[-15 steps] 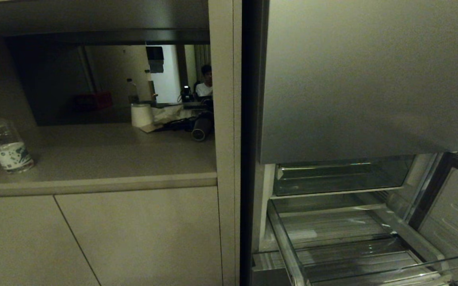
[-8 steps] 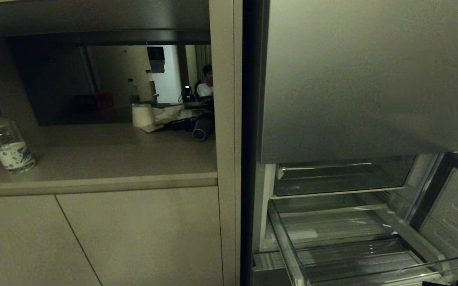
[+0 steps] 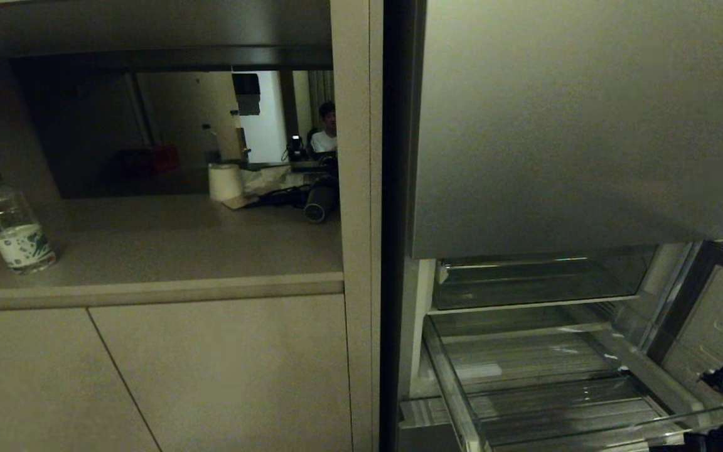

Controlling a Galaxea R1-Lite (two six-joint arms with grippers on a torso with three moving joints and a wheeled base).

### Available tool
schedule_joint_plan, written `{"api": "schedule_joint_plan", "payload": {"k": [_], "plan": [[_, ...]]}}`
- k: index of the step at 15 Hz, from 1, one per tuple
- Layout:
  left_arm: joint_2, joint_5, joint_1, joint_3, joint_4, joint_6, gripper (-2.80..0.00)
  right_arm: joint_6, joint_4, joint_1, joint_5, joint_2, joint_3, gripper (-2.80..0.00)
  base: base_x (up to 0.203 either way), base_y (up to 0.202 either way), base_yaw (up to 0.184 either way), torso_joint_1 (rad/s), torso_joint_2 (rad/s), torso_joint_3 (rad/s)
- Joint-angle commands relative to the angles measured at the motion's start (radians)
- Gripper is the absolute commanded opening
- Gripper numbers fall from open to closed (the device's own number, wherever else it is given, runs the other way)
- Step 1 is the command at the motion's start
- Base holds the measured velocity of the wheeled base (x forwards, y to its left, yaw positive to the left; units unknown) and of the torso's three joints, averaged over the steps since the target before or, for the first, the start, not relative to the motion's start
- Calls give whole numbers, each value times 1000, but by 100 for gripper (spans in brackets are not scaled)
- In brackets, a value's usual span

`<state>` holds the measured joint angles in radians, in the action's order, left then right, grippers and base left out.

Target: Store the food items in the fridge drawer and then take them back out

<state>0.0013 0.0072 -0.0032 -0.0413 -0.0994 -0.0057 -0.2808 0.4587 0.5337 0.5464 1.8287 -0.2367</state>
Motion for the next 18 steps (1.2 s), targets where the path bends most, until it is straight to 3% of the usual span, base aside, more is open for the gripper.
{"api": "schedule_joint_plan", "payload": {"k": [1,7,11,18], "plan": [[0,2,0,0,0,0,-280,0,5,-44,1,56,-43,-280,0,0,0,0,0,0],[0,0,0,0,0,0,-280,32,12,-181,14,193,-224,-280,0,0,0,0,0,0],[0,2,0,0,0,0,-280,89,91,-238,76,307,-323,-280,0,0,0,0,0,0],[0,0,0,0,0,0,-280,393,477,-367,85,488,-448,-280,0,0,0,0,0,0]]}}
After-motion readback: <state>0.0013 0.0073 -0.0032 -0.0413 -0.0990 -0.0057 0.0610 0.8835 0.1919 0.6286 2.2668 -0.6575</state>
